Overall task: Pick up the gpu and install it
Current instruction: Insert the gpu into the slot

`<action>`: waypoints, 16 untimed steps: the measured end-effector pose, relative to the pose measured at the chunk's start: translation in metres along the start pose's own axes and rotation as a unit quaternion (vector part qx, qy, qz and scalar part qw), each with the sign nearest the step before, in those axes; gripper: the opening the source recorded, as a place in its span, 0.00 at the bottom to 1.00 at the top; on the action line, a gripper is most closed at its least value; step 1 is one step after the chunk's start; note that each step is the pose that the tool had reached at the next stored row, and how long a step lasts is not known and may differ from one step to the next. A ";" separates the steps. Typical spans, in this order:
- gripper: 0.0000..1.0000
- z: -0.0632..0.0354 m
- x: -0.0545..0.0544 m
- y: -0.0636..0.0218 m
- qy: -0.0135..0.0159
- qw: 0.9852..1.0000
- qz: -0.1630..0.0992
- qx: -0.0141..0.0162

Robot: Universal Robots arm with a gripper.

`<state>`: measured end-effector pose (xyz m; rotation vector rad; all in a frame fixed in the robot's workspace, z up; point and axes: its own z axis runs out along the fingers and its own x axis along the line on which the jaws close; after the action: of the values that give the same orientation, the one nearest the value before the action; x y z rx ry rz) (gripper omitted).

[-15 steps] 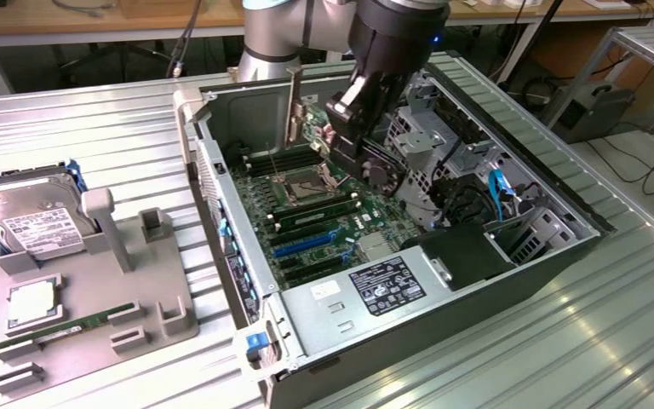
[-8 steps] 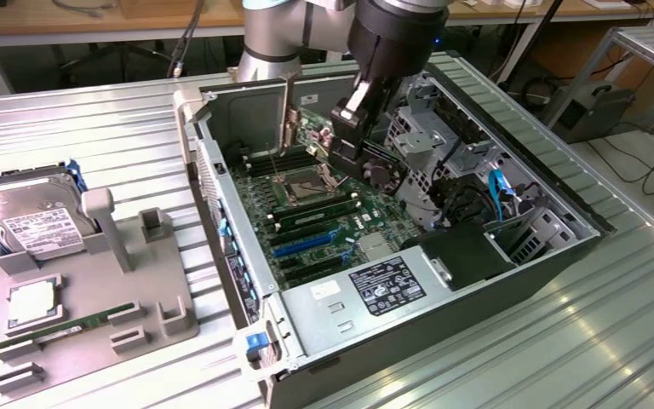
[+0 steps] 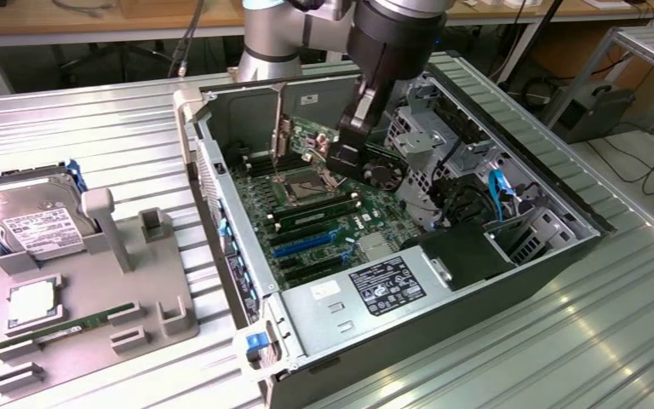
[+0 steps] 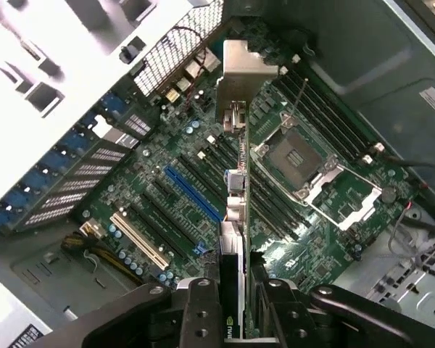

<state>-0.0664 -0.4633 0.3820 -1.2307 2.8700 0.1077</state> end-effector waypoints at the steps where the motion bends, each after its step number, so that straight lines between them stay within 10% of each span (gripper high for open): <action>1: 0.26 0.0005 0.000 0.0000 0.000 1.000 -0.010 0.000; 7: 0.26 0.0038 0.000 -0.0002 0.003 0.997 -0.071 -0.002; 16: 0.26 0.0132 0.001 -0.0008 0.010 0.979 -0.203 -0.008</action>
<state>-0.0663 -0.4633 0.3688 -1.7957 2.5687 0.1099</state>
